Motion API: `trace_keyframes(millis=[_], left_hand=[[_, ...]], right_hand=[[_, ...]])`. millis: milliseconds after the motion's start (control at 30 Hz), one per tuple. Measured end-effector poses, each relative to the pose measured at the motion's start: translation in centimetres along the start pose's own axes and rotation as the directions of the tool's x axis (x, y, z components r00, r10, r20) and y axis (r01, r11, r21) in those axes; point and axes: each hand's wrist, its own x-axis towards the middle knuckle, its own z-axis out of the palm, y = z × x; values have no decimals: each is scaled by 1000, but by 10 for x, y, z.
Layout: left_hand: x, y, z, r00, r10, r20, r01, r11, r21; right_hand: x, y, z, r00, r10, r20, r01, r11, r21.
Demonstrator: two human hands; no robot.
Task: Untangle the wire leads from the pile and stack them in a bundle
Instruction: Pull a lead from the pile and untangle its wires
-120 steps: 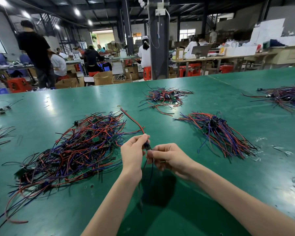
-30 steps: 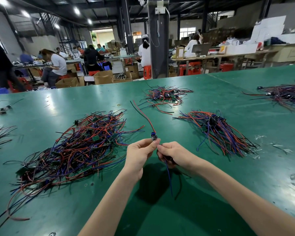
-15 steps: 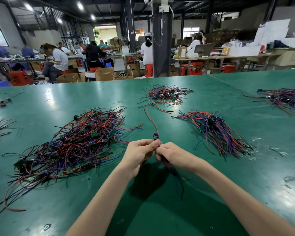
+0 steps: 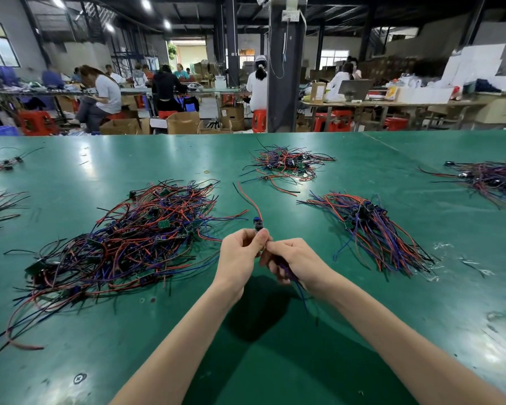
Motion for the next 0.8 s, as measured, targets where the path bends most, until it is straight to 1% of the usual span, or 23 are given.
trace_keyframes(millis=[167, 333, 467, 567, 700, 800], left_hand=[[1, -2, 1, 996, 32, -80, -30, 999, 29], [4, -2, 1, 994, 42, -104, -36, 998, 60], [10, 3, -4, 980, 31, -197, -40, 998, -46], [14, 6, -9, 974, 26, -224, -40, 997, -59], [25, 13, -26, 945, -35, -326, -24, 984, -176], [29, 12, -34, 930, -43, -365, -30, 981, -192]], right_hand=[[2, -1, 5, 999, 21, -45, -19, 999, 26], [2, -3, 6, 997, 29, -74, -27, 999, 25], [2, -2, 7, 995, 62, -80, -65, 997, -32], [1, -2, 7, 994, 64, -83, -71, 994, -84], [-3, 0, 6, 993, 97, -70, -107, 982, -155], [-3, 0, 8, 991, 109, -75, -121, 977, -178]])
